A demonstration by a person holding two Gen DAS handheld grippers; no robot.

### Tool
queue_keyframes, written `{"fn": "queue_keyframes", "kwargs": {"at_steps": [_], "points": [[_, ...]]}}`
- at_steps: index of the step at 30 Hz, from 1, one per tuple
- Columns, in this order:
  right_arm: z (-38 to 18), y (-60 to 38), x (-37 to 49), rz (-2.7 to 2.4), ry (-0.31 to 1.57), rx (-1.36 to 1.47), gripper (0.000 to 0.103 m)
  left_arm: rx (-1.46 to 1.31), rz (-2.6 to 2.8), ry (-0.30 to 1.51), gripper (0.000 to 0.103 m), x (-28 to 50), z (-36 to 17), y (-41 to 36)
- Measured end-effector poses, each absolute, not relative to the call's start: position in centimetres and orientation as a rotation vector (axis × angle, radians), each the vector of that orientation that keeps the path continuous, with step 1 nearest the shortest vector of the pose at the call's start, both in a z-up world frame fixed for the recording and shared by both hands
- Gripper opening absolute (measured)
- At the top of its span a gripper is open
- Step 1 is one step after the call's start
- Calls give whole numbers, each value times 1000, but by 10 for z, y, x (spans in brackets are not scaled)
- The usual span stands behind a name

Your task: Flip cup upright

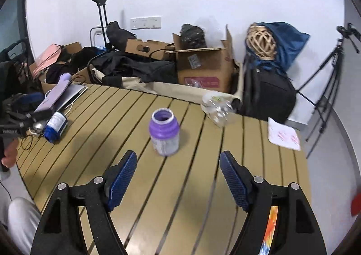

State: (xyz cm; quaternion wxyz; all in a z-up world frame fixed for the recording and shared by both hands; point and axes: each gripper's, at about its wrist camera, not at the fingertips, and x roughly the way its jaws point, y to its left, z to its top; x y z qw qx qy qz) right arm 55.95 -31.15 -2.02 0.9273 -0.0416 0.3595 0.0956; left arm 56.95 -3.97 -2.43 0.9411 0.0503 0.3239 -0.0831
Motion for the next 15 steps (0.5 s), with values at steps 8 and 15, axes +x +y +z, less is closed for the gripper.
{"fn": "queue_keyframes", "kwargs": {"at_steps": [8,15], "points": [[26,-283,480,228,663,-65,81,60,-172,550,103,456,31,-26],[49,-253,393,249,610,-51,81,34,-144,471,103,361,53,-12]]}}
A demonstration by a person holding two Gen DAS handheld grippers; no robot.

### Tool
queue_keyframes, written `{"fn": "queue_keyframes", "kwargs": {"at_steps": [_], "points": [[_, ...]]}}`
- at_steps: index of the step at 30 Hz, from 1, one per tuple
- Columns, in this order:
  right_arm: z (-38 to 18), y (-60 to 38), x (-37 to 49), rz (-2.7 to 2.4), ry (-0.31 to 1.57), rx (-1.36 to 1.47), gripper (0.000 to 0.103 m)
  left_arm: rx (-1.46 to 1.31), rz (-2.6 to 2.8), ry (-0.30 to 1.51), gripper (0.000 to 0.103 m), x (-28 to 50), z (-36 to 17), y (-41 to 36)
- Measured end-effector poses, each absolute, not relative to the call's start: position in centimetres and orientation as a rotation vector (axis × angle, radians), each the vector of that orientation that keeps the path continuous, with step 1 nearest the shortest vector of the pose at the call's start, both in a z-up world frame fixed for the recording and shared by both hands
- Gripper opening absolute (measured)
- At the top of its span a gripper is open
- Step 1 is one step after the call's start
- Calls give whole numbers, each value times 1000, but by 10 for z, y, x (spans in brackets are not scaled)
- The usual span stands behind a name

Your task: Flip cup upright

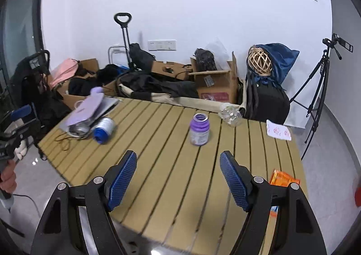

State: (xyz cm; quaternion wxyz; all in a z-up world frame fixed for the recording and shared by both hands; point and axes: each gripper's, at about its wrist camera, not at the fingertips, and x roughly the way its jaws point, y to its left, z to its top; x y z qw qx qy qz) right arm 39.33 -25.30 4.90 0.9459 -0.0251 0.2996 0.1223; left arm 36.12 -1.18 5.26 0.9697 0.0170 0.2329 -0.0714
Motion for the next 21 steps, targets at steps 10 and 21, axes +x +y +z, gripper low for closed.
{"fn": "queue_keyframes", "kwargs": {"at_steps": [10,21], "points": [[42,-233,237,355,546,-29,81,62,-71,332,103,201,55,13],[11,-211,88,304,341,-35,81,69,-23,116,103,63,20,10]]}}
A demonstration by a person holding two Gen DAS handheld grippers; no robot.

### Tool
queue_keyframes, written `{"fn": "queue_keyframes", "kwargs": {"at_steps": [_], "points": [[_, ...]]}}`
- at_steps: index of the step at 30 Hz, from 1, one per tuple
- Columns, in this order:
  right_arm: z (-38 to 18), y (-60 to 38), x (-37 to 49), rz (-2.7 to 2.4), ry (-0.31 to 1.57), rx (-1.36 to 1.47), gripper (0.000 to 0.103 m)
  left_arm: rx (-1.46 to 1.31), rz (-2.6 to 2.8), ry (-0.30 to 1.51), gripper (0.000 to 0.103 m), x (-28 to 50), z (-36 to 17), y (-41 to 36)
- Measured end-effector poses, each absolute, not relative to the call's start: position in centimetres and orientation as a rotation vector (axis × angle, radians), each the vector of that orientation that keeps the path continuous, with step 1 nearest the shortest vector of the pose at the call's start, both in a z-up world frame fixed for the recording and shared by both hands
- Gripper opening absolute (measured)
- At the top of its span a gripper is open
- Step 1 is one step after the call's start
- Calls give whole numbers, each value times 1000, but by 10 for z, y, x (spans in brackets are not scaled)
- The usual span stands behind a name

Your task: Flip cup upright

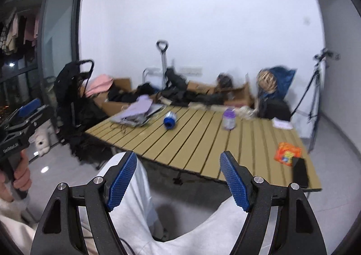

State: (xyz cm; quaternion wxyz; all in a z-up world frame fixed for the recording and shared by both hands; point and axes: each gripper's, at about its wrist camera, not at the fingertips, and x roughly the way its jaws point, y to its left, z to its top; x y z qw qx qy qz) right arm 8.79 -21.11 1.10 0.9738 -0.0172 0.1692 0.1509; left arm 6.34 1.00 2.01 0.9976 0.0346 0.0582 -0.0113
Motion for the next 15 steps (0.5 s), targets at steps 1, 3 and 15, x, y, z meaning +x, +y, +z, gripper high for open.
{"fn": "queue_keyframes", "kwargs": {"at_steps": [1,3,15], "points": [[6,-210,77,298,327,-25,81,79,-13,112,103,55,14,9],[-4,-206,55,304,304,-13,81,72,21,91,103,34,-2,9],[-18,-185,12,313,233,-54,81,-1,-22,43,103,0,-17,9]]}}
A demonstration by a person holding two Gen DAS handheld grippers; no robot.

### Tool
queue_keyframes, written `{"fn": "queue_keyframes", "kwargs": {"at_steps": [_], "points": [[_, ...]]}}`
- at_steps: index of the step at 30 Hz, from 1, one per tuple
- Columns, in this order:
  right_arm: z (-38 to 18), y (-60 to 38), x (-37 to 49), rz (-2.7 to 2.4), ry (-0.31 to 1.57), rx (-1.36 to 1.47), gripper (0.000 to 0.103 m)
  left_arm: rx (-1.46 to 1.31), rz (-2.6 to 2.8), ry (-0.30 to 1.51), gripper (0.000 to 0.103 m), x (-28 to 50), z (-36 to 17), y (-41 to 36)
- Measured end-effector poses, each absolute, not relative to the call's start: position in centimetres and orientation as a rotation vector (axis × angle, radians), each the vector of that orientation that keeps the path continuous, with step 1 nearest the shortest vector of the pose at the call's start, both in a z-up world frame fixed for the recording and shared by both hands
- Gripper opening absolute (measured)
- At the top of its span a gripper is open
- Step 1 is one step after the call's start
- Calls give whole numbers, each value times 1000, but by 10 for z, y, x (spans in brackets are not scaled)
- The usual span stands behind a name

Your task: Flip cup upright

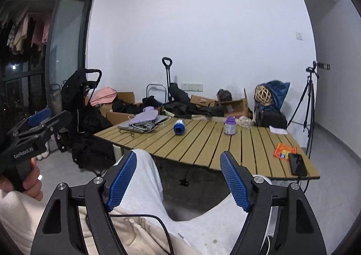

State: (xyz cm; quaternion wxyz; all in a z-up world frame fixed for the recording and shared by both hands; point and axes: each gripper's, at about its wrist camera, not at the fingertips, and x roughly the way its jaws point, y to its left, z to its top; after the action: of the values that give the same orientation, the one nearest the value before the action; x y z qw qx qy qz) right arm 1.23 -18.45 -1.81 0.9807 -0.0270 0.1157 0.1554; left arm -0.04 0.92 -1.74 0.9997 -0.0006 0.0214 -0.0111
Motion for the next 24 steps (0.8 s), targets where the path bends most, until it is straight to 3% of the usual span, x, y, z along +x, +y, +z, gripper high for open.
{"fn": "queue_keyframes", "kwargs": {"at_steps": [24], "points": [[-16,-185,8,307,217,-63,81,13,-29,27,103,-8,-17,6]]}}
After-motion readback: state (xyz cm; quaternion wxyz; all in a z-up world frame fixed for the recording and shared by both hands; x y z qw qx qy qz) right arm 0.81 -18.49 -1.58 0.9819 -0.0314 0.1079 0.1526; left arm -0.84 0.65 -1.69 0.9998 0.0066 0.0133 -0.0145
